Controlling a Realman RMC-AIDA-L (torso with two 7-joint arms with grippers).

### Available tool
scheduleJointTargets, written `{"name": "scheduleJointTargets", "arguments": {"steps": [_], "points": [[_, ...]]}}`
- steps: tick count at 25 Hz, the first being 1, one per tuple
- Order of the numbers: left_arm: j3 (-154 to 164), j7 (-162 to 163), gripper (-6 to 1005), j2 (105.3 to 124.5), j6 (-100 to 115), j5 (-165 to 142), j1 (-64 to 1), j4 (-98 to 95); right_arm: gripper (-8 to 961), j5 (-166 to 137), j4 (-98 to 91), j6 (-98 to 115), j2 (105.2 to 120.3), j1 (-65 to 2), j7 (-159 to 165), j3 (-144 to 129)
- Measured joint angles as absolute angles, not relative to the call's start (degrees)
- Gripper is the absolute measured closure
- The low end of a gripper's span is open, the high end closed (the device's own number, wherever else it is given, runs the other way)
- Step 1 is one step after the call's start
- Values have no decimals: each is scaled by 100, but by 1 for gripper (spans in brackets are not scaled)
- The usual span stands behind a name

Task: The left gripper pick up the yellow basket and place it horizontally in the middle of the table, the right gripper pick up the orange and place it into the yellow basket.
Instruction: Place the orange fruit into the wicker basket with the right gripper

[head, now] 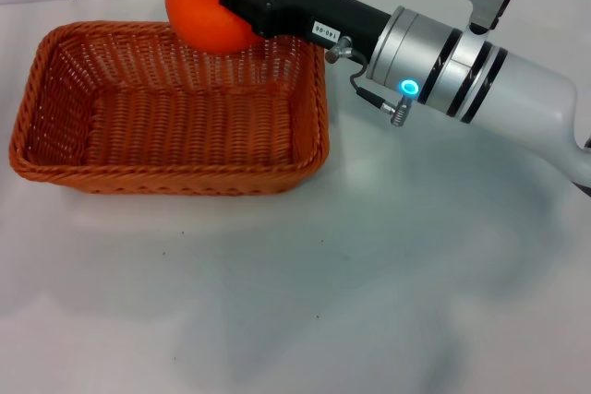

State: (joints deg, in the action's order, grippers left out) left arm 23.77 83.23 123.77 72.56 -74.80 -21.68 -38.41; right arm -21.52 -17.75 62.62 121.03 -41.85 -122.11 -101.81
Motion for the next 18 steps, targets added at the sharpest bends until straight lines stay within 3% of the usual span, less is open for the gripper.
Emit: {"name": "scheduleJointTargets", "arguments": {"steps": [4,7,18], "points": [[2387,8323,91,12382,7265,-7480,-2173,-3840,712,-2154,-1817,6264,12099,-4172,-12221,-10179],[2390,8323,91,12384,7269,-7480,-2173,-3840,459,-2155,-1820,6265,12090,-4174,-12211,-10177],[2354,8216,90,12378,7267,-7479,-2162,-3842,24,-2119,-1841,6157,12079,-4170,-12276,-10134]]}}
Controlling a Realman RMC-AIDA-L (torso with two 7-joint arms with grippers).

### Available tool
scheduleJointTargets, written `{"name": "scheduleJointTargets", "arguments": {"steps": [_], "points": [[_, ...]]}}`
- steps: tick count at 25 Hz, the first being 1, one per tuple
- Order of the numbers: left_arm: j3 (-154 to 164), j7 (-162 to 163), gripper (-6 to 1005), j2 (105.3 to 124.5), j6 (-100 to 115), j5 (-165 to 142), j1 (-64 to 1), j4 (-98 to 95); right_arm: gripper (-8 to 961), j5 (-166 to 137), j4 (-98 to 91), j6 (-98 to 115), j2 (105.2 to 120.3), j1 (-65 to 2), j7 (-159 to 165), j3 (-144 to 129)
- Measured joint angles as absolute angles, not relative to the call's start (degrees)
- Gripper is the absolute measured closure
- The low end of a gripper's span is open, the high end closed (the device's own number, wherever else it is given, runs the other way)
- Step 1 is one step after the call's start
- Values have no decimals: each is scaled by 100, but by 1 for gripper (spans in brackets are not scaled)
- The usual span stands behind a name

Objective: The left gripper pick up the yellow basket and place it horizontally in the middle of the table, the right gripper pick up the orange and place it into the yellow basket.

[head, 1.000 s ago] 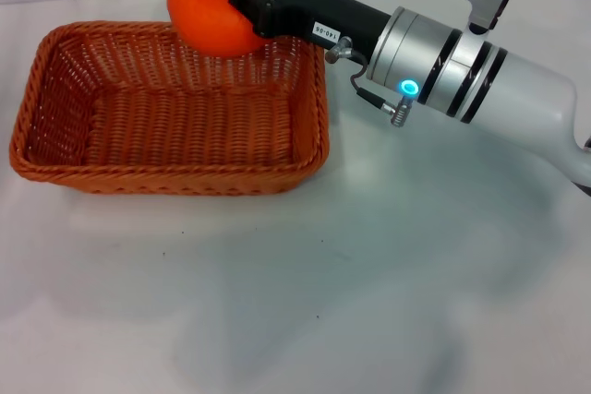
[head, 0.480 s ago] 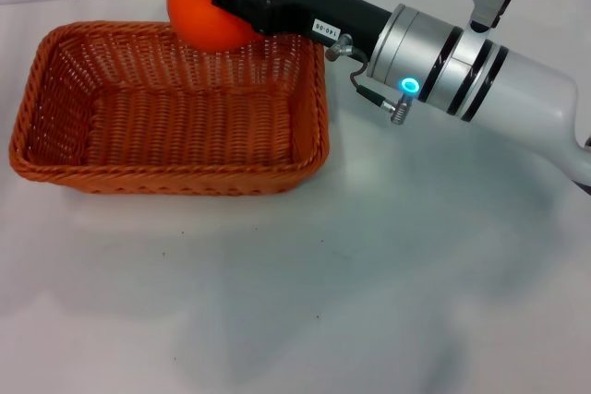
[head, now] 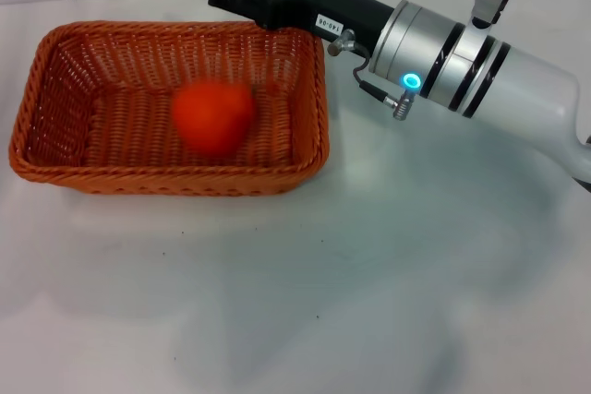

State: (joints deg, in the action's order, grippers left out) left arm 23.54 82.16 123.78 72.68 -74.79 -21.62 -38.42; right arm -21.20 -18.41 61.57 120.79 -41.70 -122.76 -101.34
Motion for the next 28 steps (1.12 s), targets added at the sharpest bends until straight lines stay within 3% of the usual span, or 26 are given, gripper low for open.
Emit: {"name": "scheduleJointTargets", "arguments": {"steps": [7,14,28], "points": [[2214,7818,90,12370,7230,-7479,-2081,-3841,23,-1449,-1919,6234,12056,-3902,-13433,-10111],[2041,6857,91,12376,7220,-7473,-1986,-3692,22,-314,-1980,6512,12045,-3222,-15573,-9952],[720,4361,91,12377,7189,-7337,-2005,-2678,22,416,-1558,7039,12040,-2154,-15981,-8803]]}}
